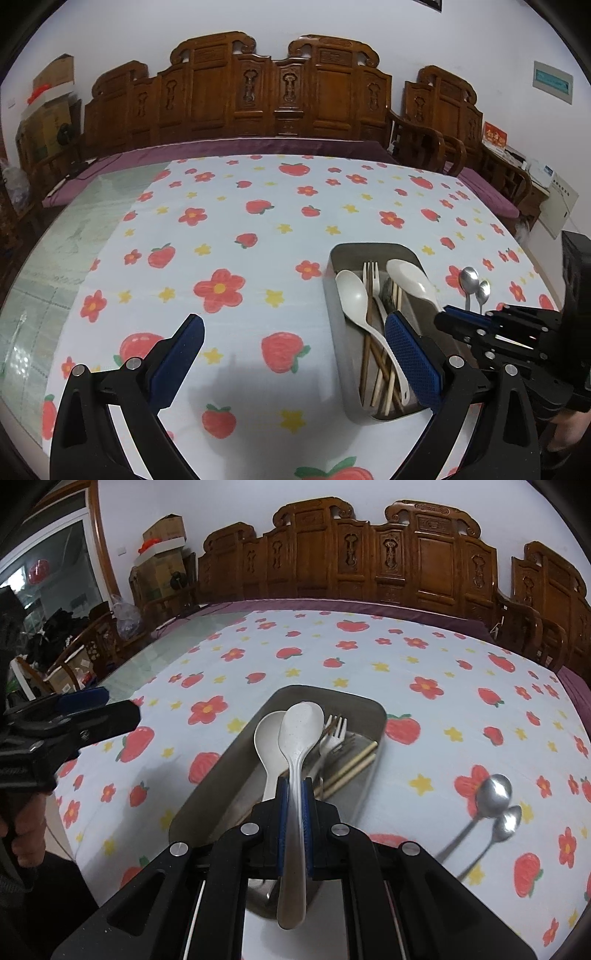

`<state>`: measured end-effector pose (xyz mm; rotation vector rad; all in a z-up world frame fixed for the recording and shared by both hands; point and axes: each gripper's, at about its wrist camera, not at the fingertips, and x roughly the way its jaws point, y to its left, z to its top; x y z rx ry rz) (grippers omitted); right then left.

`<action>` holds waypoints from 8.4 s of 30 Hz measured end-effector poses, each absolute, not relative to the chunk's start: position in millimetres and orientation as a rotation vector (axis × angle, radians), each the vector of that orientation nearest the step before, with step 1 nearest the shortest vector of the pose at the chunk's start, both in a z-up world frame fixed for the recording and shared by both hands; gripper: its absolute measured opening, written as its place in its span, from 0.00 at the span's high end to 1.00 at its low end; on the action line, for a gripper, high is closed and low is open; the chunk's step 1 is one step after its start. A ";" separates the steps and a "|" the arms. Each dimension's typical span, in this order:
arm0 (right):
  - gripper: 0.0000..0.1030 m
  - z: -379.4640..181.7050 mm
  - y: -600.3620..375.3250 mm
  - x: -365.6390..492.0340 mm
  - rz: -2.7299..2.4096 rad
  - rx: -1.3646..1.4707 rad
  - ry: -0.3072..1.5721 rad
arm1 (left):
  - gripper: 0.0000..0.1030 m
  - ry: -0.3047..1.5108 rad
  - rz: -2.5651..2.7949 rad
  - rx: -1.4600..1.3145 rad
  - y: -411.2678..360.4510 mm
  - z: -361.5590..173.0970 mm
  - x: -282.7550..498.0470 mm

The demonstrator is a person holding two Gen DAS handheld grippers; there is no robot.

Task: Organize utensils
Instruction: 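Lower the white plastic spoon into the tray and open the right gripper, then grasp a steel spoon with the left gripper while the right gripper grasps the other steel spoon, then lift the steel spoon with the left gripper and carry it over the tray, then lower the steel spoon into the tray and open the left gripper, then lower the second steel spoon into the tray and open the right gripper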

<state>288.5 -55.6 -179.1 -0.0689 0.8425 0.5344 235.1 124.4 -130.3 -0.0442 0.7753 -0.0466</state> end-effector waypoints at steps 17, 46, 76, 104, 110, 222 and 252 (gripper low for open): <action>0.90 -204.8 -29.3 325.2 0.523 0.015 0.943 | 0.08 0.800 -0.038 -0.033 124.8 -140.0 240.0; 0.56 -209.3 -216.0 301.9 0.235 -0.056 0.866 | 0.08 0.751 -0.199 -0.027 39.2 -138.3 235.8; 0.81 -253.2 -225.4 356.0 0.243 -0.109 0.921 | 0.08 0.752 -0.228 0.087 -29.9 -144.8 227.6; 0.98 -217.9 -310.8 351.5 0.283 0.094 0.885 | 0.51 0.951 -0.364 0.227 -143.0 -198.8 291.3; 0.98 -217.3 -314.0 352.4 0.293 0.110 0.884 | 0.68 1.033 -0.366 0.227 -149.8 -216.9 312.0; 0.98 -130.0 -136.0 274.1 0.514 -0.075 0.794 | 0.70 0.911 -0.105 0.069 51.5 -155.3 255.6; 0.98 -147.8 -52.1 329.3 0.567 -0.033 0.850 | 0.08 0.791 -0.027 0.081 108.1 -104.9 215.9</action>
